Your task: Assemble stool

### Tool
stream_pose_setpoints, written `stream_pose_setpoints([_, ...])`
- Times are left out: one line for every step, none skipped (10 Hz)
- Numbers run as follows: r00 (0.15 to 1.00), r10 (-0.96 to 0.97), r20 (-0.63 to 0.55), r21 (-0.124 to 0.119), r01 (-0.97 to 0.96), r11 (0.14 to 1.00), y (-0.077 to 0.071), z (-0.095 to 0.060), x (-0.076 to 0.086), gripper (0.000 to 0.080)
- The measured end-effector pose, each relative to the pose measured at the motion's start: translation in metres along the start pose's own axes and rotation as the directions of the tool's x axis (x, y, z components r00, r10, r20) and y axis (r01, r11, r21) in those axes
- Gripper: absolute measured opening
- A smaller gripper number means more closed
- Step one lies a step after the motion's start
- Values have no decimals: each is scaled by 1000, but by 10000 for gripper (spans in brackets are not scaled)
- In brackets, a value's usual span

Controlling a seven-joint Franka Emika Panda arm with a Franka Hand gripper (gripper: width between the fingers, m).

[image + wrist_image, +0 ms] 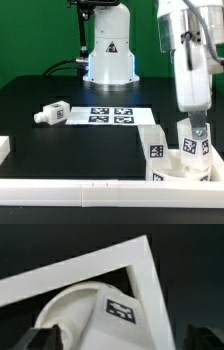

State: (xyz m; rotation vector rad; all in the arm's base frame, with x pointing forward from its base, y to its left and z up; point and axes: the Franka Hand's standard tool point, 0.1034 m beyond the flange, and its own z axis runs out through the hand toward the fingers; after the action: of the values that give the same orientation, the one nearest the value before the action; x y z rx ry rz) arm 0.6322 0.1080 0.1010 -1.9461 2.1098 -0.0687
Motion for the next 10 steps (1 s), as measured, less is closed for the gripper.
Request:
stream_pose_setpoints([983, -183, 18, -25, 183, 983, 0, -7, -7, 636])
stream_pose_setpoints([948, -316, 41, -56, 318, 946, 1, -7, -14, 647])
stream_pose_setpoints([929, -367, 40, -50, 369, 928, -1, -7, -14, 647])
stream_pose_setpoints([913, -406, 42, -49, 408, 912, 0, -7, -13, 648])
stream_pose_setpoints([873, -486, 44, -47, 488, 872, -1, -7, -12, 648])
stream_pose_setpoints([826, -562, 43, -48, 564, 824, -1, -7, -11, 648])
stream_pose_setpoints([665, -743, 72, -65, 747, 662, 1, -11, -9, 648])
stream_pose_setpoints([503, -857, 111, -75, 864, 498, 0, -15, -6, 648])
stream_pose_setpoints([397, -906, 151, -93, 918, 386, 2, -15, -7, 648])
stream_pose_setpoints([339, -930, 140, -85, 940, 330, 1, -14, -6, 648])
